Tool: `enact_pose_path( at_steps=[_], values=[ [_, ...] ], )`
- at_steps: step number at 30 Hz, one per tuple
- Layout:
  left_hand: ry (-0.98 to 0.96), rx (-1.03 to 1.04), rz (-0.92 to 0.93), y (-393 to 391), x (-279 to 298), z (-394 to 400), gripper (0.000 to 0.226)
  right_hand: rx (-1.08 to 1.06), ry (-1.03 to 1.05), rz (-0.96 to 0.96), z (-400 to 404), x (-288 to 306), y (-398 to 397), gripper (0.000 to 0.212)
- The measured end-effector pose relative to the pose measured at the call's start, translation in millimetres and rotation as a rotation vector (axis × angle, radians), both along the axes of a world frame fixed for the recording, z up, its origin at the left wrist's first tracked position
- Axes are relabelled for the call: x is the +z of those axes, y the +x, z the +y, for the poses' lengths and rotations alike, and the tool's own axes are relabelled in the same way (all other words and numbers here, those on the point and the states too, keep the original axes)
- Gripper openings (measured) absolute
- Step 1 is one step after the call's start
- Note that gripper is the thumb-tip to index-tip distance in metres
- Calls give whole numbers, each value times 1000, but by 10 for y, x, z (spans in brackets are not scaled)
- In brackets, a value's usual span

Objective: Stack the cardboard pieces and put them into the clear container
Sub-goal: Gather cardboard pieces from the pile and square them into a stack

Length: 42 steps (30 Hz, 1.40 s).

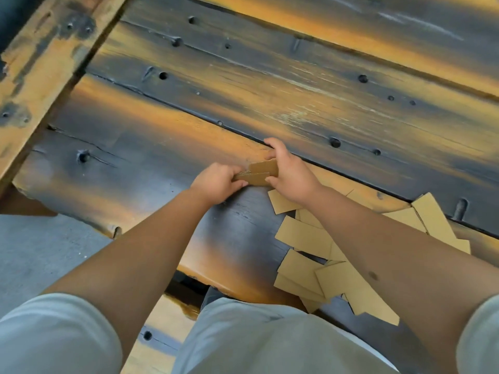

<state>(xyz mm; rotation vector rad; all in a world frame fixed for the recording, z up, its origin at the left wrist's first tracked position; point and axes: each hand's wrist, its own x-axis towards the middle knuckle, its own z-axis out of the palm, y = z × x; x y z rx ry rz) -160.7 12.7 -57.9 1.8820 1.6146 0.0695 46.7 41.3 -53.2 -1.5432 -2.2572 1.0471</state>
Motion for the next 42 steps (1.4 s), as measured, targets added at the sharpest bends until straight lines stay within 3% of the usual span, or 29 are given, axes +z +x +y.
enact_pose_path(
  at_steps=[8,12,19,22,26,28,31,33,35,38,42],
  values=[
    [63,-70,13,82,-139,34,29,54,-118,-202,56,64,187,100],
    [102,-91,46,140,-158,32,23,139,-57,-409,3,46,383,89],
    [111,-144,94,240,-183,57,22,111,-8,-257,36,50,421,99],
    [78,-137,89,207,-182,93,14,118,-2,-267,52,57,512,77],
    [57,-93,83,116,-206,118,18,20,137,-206,113,129,729,29],
    [39,-80,72,89,-214,127,21,7,210,-116,109,231,796,24],
    [24,-80,59,72,-203,166,25,200,212,-91,101,381,706,37],
    [10,-64,57,47,-187,191,21,401,174,-204,102,417,509,54],
    [21,-59,48,13,-170,208,14,481,180,-302,86,411,280,54],
    [22,-82,17,-23,-169,200,11,456,279,-338,45,266,15,44],
    [30,-107,-26,-43,-193,179,8,91,248,-225,50,74,-107,72]
  ],
)
